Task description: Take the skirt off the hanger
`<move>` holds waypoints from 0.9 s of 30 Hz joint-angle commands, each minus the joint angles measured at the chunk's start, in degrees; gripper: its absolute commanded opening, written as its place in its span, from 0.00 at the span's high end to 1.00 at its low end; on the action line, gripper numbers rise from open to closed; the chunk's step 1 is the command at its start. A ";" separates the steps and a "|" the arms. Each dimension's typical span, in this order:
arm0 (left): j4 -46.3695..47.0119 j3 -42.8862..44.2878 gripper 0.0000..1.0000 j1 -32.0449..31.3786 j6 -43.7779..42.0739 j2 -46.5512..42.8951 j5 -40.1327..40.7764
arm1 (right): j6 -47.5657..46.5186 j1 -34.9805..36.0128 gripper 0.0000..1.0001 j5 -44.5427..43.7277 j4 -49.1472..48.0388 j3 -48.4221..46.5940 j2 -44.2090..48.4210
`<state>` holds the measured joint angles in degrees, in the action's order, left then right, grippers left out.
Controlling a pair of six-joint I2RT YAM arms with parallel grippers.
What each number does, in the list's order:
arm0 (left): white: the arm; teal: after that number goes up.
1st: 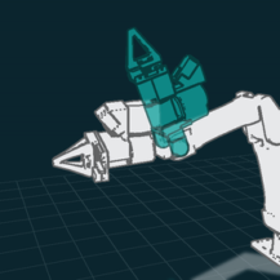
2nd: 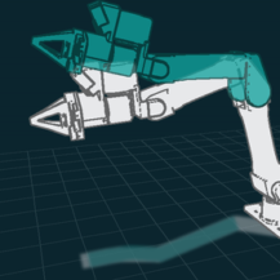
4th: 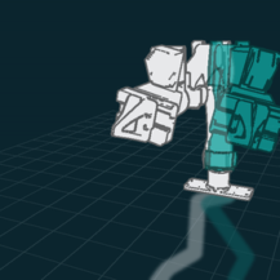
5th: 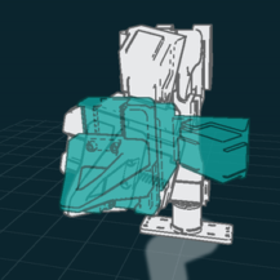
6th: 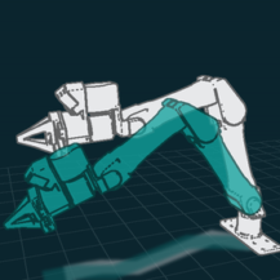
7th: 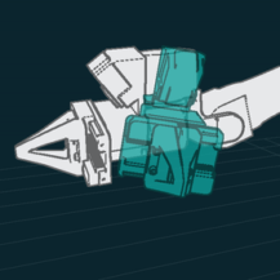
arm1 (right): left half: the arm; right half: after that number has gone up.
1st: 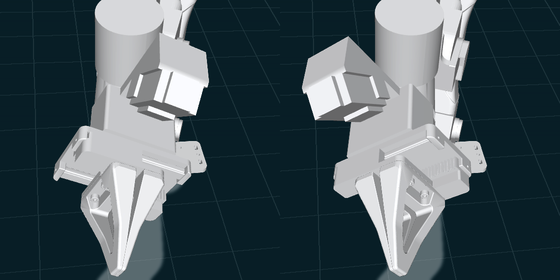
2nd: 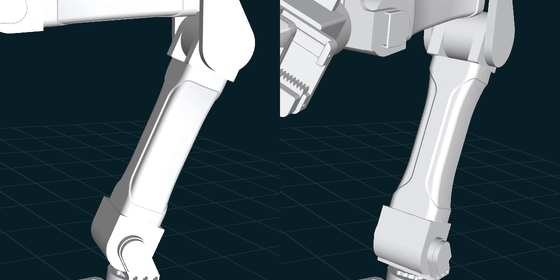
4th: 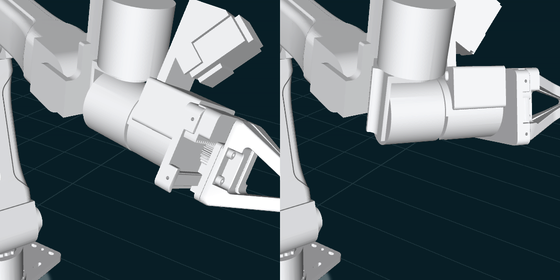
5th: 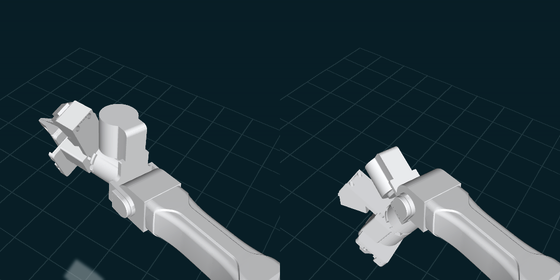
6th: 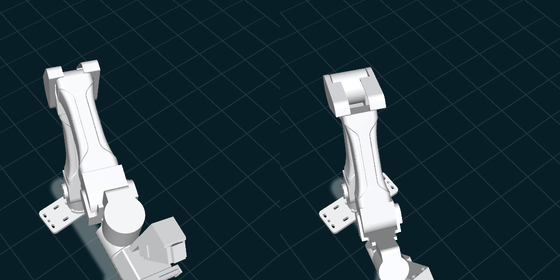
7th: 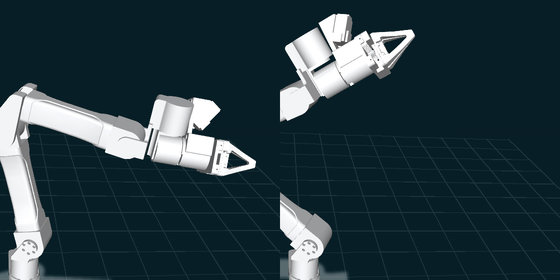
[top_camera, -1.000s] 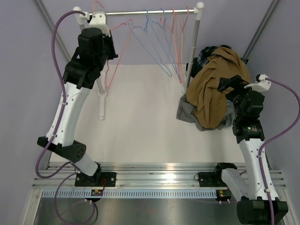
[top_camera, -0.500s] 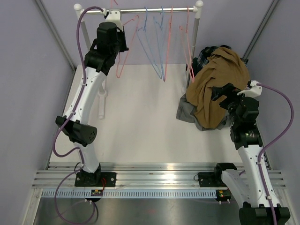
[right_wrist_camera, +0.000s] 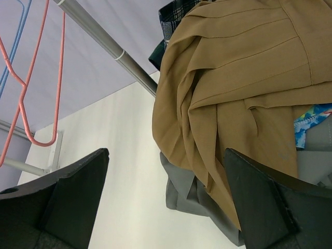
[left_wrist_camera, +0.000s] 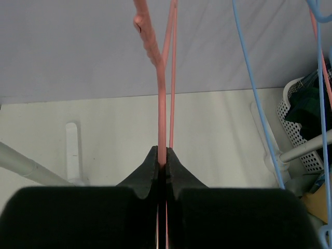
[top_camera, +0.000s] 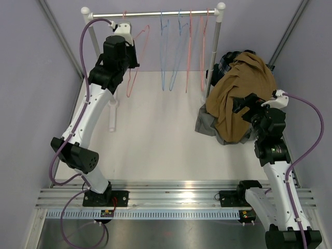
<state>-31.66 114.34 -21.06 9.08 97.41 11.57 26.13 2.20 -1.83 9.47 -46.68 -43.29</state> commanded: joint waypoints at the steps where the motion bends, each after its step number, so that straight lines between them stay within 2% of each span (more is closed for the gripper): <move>1: 1.07 -1.75 0.96 0.14 -0.03 -3.89 -1.20 | 0.94 0.44 0.00 0.86 0.72 -1.66 1.89; 2: 1.25 -2.19 0.94 0.23 0.06 -4.32 -1.38 | 1.11 0.44 0.01 0.86 0.98 -1.75 2.33; 6: 0.55 -3.25 0.57 0.14 0.32 -6.87 -2.17 | 1.12 0.44 0.01 0.86 3.96 -3.15 3.47; 7: -0.24 -3.34 0.44 0.23 0.50 -8.27 -2.43 | 1.03 0.44 0.01 0.95 4.49 -3.85 3.73; 10: -1.29 -5.35 0.24 0.14 1.20 -12.48 -2.61 | 0.94 0.44 0.01 1.12 6.25 -5.18 4.70; 12: -1.30 -7.63 0.18 0.14 1.29 -15.65 -2.52 | 0.94 0.44 0.01 1.56 7.31 -6.40 4.88; 16: -1.39 -17.80 0.01 0.14 0.94 -24.87 -1.91 | 1.55 0.44 0.00 9.18 9.85 -9.04 3.74; 19: -0.95 -25.90 0.01 0.14 1.81 -34.80 -1.55 | 3.48 0.44 0.01 14.98 12.32 -10.10 2.86; 20: -0.34 -33.24 0.01 0.14 2.16 -37.61 -1.64 | 4.45 0.44 0.00 16.23 12.58 -9.84 3.38; 21: 1.23 -36.88 0.01 0.14 2.69 -44.51 -1.73 | 5.41 0.44 0.01 17.46 12.32 -8.53 3.99; 22: 2.21 -41.52 0.01 0.14 3.83 -47.71 -1.64 | 7.42 0.44 0.01 19.91 11.97 -7.56 4.70; 23: 3.35 -49.05 0.01 0.14 4.36 -51.75 -1.64 | 8.58 0.44 0.01 21.15 10.32 -6.25 6.79; 24: 5.27 -53.39 0.01 0.14 4.80 -58.14 -1.99 | 9.63 0.35 0.01 22.21 9.26 -3.28 8.12; 27: 5.65 -63.85 0.01 0.14 5.86 -66.71 -1.91 | 13.85 0.44 0.00 25.29 3.02 4.01 14.62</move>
<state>-30.28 58.00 -21.04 12.88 35.48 10.09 34.26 2.26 16.78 18.26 -48.10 -33.93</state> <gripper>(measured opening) 0.987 0.993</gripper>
